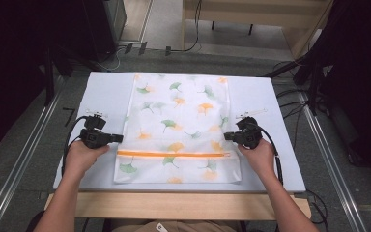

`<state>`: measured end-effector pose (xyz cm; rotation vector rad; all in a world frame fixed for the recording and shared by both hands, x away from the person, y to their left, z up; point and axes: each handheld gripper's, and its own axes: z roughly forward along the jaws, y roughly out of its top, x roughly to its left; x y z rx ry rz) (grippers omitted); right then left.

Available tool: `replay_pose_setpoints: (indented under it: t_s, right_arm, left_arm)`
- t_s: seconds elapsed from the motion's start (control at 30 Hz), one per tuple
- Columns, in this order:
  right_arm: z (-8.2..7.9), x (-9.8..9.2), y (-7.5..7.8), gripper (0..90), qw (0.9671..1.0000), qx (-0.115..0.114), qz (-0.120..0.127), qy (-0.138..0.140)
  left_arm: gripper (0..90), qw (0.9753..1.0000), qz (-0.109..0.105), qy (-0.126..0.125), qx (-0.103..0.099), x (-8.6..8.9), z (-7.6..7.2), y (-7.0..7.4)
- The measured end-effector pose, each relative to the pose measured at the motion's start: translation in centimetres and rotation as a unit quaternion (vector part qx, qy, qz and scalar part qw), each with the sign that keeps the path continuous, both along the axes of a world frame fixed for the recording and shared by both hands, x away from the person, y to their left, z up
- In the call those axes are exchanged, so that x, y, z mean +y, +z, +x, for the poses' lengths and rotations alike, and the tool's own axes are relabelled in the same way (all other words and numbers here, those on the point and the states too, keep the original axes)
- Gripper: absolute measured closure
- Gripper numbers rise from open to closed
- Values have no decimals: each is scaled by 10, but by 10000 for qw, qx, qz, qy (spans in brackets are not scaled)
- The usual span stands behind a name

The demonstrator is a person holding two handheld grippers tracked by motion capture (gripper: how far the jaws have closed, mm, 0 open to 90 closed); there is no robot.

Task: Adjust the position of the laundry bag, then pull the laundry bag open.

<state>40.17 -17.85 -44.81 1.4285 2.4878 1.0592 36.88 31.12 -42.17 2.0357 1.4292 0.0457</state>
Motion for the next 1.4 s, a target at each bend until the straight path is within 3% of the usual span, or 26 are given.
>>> replay_pose_setpoints:
  t_s: [0.13, 0.27, 0.3, 0.4, 0.57, 0.67, 0.9, 1.0, 1.2, 1.4]
  right_arm:
    - [2, 4, -2, 880, 10000, 24, -68, 53]
    - [2, 2, -3, 784, 9999, 19, -156, 32]
    - [1, -2, -1, 695, 9999, -80, -144, 11]
    - [-2, -6, 2, 676, 9999, -116, -105, -19]
    - [-17, -10, 11, 631, 9995, -305, 0, 87]
    - [-22, -8, 12, 632, 9996, -222, 34, 181]
    - [-38, -11, 18, 590, 9988, -427, 12, 237]
    - [-44, -15, 18, 574, 9989, -368, 111, 257]
    - [-60, -21, 15, 548, 9986, -406, 11, 349]
    - [-66, -24, 13, 541, 9990, -338, 43, 298]
  left_arm:
    - [893, 10000, -19, 32, 58, 2, 1, -2]
    - [747, 9998, -192, -11, 4, 3, 0, 2]
    - [716, 9997, -217, -41, -61, 3, -2, 4]
    - [617, 9994, -267, -123, -188, -1, -6, 10]
    - [525, 9973, -241, -580, -371, -20, -13, 15]
    - [492, 9970, -234, -634, -371, -27, -13, 15]
    - [454, 9956, -346, -767, -418, -39, -13, 17]
    - [451, 9946, -320, -880, -452, -47, -13, 18]
    - [459, 9927, -320, -1069, -456, -60, -11, 18]
    - [455, 9905, -288, -1252, -498, -75, -10, 19]
